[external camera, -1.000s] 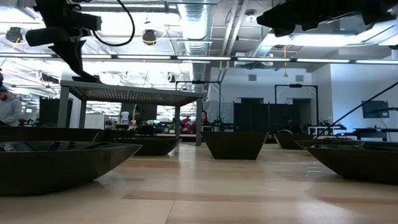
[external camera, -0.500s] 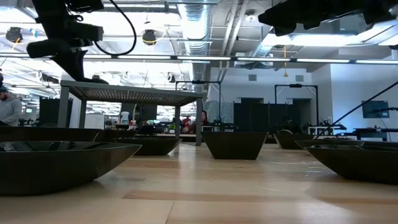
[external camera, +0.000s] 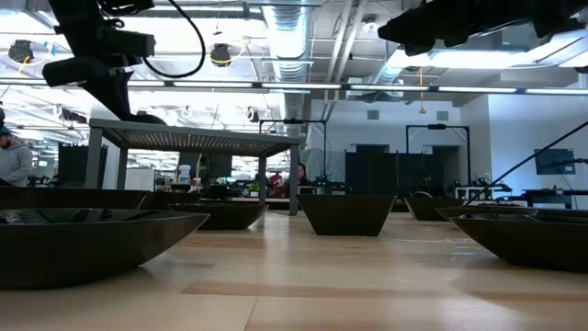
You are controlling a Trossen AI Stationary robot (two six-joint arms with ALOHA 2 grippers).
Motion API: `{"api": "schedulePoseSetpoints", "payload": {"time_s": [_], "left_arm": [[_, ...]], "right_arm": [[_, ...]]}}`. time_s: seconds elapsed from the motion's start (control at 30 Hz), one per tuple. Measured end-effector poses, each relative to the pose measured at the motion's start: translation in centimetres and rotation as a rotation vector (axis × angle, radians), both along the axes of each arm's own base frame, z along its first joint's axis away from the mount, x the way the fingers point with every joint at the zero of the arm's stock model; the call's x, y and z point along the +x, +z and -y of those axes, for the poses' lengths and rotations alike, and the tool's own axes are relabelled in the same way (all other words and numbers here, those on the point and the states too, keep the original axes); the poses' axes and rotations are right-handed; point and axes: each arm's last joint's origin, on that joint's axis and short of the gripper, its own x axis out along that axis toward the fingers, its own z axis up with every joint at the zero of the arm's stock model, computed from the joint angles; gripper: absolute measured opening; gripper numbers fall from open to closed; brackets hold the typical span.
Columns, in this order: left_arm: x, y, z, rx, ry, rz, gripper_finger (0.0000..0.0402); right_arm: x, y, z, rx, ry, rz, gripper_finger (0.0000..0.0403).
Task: Pick & Place Mini shaped plates
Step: Stack the black drop plate on top of the black drop plate on the shelf
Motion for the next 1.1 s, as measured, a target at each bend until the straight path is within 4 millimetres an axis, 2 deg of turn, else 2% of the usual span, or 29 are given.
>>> {"api": "schedulePoseSetpoints", "payload": {"time_s": [0.37,0.7,1.1], "left_arm": [[0.0,0.1,0.0,-0.012,0.04,0.027,0.0013],[0.3,2.8,-0.1,-0.003,0.065,0.126,0.0019],[1.1,2.3,-0.1,-0.066,0.207,0.187,0.0012]], "right_arm": [[0.0,0.0,0.0,0.0,0.0,-0.005,0.0103],[0.0,-0.1,-0.1,0.004,0.001,-0.005,0.0103],[0.0,0.0,-0.1,0.004,0.001,-0.003,0.0103]]}}
